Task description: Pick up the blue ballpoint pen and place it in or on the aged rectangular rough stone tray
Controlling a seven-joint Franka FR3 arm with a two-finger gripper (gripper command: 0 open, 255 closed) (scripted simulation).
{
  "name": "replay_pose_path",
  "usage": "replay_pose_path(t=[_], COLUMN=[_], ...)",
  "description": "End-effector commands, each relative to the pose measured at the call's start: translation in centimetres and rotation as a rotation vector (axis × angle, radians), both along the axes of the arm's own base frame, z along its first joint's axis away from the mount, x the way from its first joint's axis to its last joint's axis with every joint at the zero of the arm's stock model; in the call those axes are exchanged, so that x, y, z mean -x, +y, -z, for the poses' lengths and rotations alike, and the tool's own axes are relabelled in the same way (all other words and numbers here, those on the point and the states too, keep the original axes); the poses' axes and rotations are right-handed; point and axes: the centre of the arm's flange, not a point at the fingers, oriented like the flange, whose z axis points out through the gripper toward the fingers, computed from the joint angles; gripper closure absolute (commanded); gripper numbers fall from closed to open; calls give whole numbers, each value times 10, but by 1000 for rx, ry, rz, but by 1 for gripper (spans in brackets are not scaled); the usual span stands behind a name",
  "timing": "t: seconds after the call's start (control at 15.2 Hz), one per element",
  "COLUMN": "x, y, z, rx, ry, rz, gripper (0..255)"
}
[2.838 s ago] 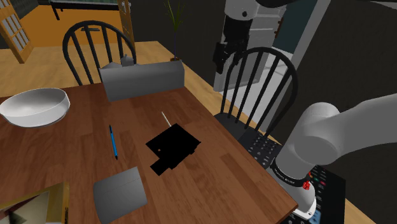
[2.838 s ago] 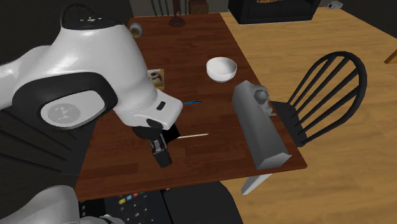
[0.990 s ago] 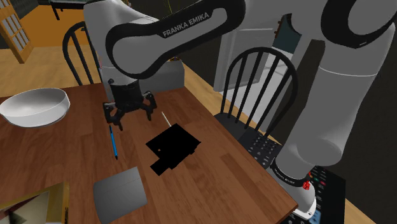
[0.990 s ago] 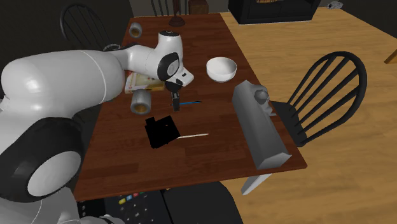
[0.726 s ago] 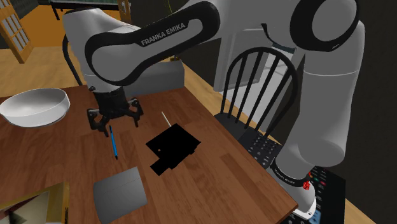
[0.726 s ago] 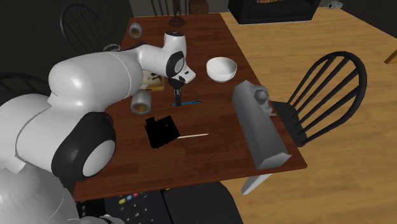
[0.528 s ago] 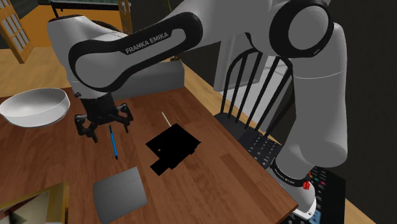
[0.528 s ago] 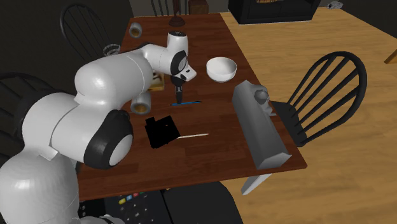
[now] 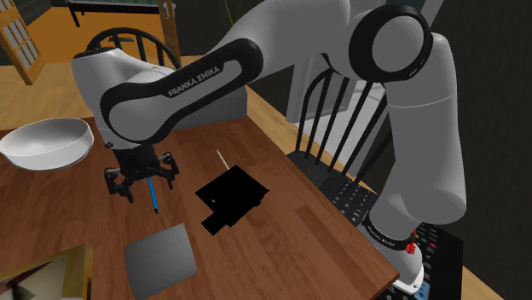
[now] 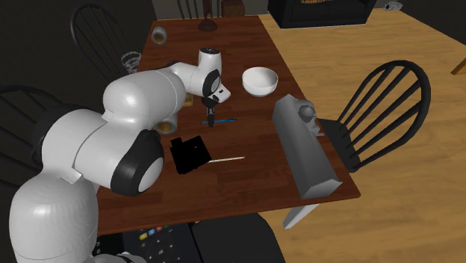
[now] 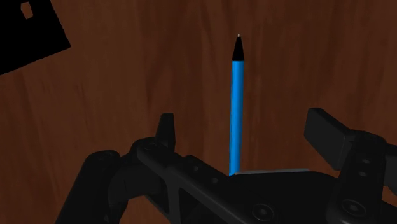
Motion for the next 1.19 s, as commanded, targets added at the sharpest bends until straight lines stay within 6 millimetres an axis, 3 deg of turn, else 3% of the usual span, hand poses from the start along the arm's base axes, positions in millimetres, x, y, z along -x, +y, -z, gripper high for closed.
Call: replay_pose_path(t=[0.0, 0.4, 0.46, 1.12], x=[1, 1, 1, 1], y=[1, 1, 1, 1], z=[4, 4, 4, -1], rx=[0, 0, 0, 0], ry=[0, 0, 0, 0], rz=[0, 0, 0, 0], gripper=[0, 0, 255, 255])
